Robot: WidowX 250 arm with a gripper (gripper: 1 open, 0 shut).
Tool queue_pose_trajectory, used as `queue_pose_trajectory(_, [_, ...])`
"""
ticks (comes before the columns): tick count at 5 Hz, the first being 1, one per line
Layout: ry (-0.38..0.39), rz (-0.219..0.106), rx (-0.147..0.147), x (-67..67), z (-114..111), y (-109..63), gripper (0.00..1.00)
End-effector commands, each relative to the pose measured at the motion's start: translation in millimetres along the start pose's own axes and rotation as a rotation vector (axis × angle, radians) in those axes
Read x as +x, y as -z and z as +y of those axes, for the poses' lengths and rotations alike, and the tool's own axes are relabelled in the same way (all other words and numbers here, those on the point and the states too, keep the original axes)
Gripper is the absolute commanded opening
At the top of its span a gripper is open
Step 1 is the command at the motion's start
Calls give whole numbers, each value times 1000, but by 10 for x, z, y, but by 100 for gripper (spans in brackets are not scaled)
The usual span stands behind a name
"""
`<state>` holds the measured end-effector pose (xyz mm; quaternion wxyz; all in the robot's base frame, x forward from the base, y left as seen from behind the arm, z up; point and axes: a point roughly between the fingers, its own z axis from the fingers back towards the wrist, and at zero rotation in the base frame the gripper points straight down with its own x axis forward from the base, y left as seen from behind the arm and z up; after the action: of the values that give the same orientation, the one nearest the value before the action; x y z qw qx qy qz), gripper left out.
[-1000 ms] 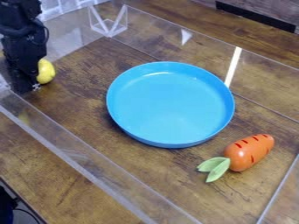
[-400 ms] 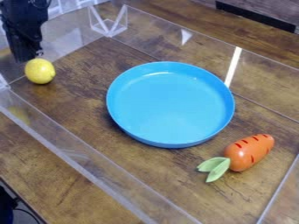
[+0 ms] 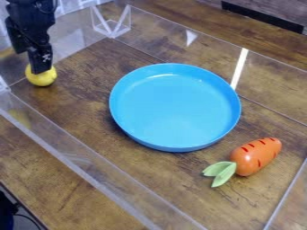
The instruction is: Put the lemon on the blue tray
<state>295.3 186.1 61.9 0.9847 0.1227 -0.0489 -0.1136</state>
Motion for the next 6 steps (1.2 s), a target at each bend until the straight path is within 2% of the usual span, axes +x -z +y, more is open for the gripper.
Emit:
queue_pose_trajectory(1, [-10,-54,23,123,98,-65,100])
queue_pose_trajectory(2, [-12,-53,9,139,91,42,100])
queue_pose_trajectory(3, [-8,-52,9,150,84,136,100])
queue_pose_trajectory(4, [-4,-53,17,174,83,189,0])
queue_pose_trajectory(6, [-10,-60,32,240,91,94,0])
